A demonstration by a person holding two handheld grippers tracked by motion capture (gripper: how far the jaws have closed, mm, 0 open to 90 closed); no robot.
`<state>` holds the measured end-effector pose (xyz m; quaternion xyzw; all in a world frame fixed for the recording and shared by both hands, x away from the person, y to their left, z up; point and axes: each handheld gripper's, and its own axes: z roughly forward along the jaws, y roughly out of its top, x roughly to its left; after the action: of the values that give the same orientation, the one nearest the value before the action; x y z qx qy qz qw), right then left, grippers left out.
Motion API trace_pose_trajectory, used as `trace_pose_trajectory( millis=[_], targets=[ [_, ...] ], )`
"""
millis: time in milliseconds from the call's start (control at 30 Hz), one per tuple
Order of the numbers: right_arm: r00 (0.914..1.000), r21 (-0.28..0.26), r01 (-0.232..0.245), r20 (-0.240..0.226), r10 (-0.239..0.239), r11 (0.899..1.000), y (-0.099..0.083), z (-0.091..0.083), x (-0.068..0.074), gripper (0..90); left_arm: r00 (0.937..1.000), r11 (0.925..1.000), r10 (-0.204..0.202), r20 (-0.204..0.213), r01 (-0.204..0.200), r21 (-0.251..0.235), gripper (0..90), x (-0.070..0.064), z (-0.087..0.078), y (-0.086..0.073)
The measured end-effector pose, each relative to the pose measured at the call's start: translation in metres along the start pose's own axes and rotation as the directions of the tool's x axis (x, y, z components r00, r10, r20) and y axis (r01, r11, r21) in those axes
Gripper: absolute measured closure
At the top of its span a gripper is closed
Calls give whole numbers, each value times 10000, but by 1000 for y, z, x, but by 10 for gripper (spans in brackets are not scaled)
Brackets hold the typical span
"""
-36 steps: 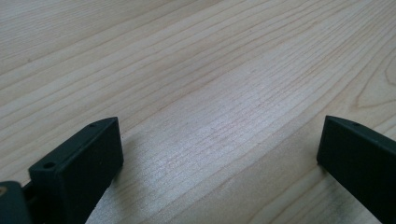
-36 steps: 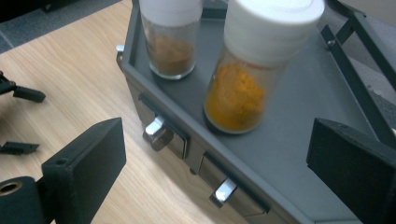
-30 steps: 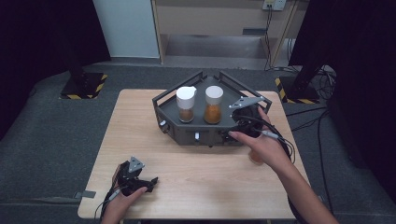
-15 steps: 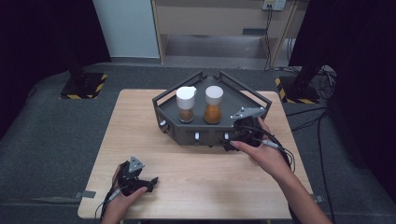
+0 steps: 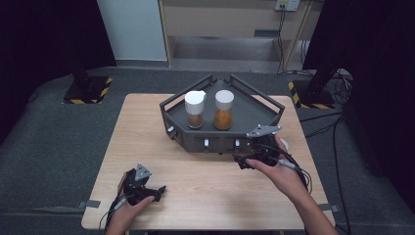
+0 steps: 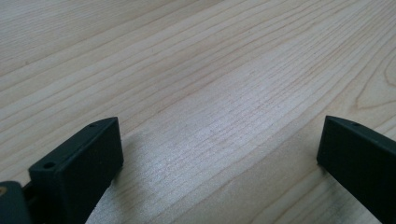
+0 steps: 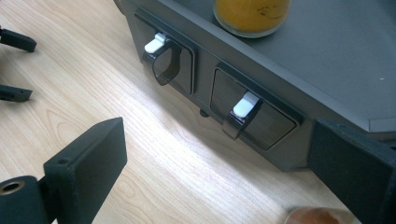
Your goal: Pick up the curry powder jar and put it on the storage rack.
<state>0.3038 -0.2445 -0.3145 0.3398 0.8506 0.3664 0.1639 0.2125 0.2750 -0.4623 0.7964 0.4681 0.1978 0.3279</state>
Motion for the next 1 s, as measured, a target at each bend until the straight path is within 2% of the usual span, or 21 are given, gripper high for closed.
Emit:
trace_pose_trajectory(
  millis=[700, 1000],
  targets=[
    [10000, -69, -83, 12, 83, 9999, -25, -11, -1, 54, 10000, 10000, 0, 0, 0, -1, 0, 0, 0, 0],
    [9998, -181, -154, 138, 156, 9997, -31, -20, -7, 54, 10000, 10000, 0, 0, 0, 2, 0, 0, 0, 0]
  ],
)
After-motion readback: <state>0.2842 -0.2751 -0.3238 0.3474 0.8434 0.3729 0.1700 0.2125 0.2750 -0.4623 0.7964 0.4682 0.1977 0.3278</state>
